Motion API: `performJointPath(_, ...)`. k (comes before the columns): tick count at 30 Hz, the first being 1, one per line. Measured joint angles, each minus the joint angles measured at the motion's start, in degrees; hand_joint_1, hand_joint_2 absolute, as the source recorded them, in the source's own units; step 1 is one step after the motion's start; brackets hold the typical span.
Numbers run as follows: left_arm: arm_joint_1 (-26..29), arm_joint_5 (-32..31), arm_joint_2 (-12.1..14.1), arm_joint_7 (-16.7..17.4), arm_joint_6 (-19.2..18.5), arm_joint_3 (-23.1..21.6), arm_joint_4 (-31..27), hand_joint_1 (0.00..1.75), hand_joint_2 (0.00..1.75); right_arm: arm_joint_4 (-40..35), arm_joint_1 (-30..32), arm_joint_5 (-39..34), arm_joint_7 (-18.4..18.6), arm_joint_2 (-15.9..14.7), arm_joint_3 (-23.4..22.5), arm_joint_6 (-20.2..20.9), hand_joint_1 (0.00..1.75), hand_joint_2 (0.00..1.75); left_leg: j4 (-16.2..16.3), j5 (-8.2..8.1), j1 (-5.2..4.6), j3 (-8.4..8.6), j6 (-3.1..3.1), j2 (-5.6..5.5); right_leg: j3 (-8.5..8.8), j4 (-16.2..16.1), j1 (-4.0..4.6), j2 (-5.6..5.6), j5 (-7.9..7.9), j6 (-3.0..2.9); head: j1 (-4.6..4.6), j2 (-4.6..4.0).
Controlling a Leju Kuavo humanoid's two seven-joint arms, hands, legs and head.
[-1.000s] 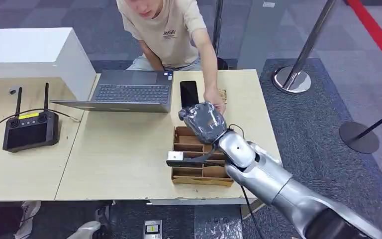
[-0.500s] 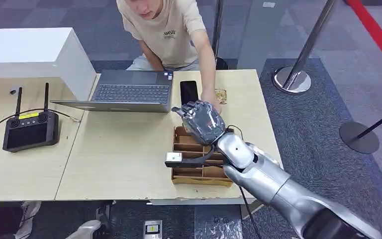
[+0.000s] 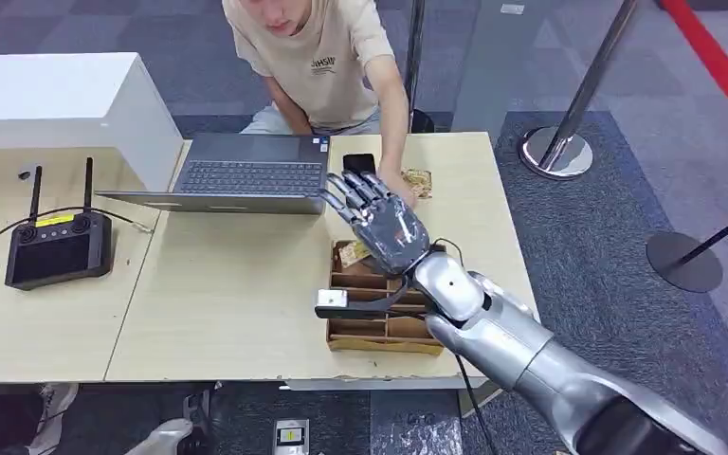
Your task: Pass the card to the sensor for recognition and then transmit it.
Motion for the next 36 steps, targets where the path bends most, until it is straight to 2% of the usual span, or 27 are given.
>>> performJointPath(10, 0.37, 0.15, 0.31, -1.07, -0.72, -0.02, 0.02, 0.0, 0.0, -1.66, 1.55, 0.39, 2.48, -1.46, -0.65, 0.44, 0.0, 1.75, 0.01, 0.0, 0.0, 0.03, 0.0, -0.01, 0.01, -0.01, 0.0, 0.0, 0.0, 0.0, 0.0, 0.0)
performJointPath(14, 3.15, -1.23, -0.09, -5.8, -1.11, -0.94, -0.09, 0.0, 0.0, -4.77, 5.01, 2.71, 6.89, -4.77, -2.69, 2.19, 0.0, 1.75, 0.02, -0.05, -0.01, 0.08, -0.02, 0.0, 0.02, -0.05, -0.03, 0.02, -0.01, 0.01, 0.02, 0.0)
performJointPath(15, 3.93, -1.29, -0.39, -6.01, -0.85, -1.14, -0.13, 0.0, 0.0, -5.64, 5.88, 2.75, 7.3, -5.64, -3.43, 2.23, 0.0, 1.75, 0.02, -0.05, -0.01, 0.06, -0.02, -0.02, 0.01, -0.06, -0.03, 0.02, -0.02, 0.03, 0.02, 0.0)
performJointPath(22, 4.88, -0.26, -0.85, -5.95, -0.66, -1.46, -0.24, 0.0, 0.0, -9.92, 9.06, 2.84, 7.19, -9.55, -7.82, 2.41, 0.0, 1.75, 0.02, -0.06, -0.02, 0.09, -0.02, 0.1, 0.04, -0.07, -0.04, 0.14, -0.01, 0.03, 0.0, 0.0)
performJointPath(36, 4.86, 0.98, -0.85, -5.49, -0.37, -1.49, -0.24, 0.0, 0.0, -13.64, 10.81, 2.05, 6.16, -11.96, -11.8, 2.23, 0.0, 1.75, 0.01, -0.07, 0.0, 0.15, -0.03, 0.1, 0.1, -0.04, -0.01, 0.14, -0.02, 0.03, 0.02, 0.0)
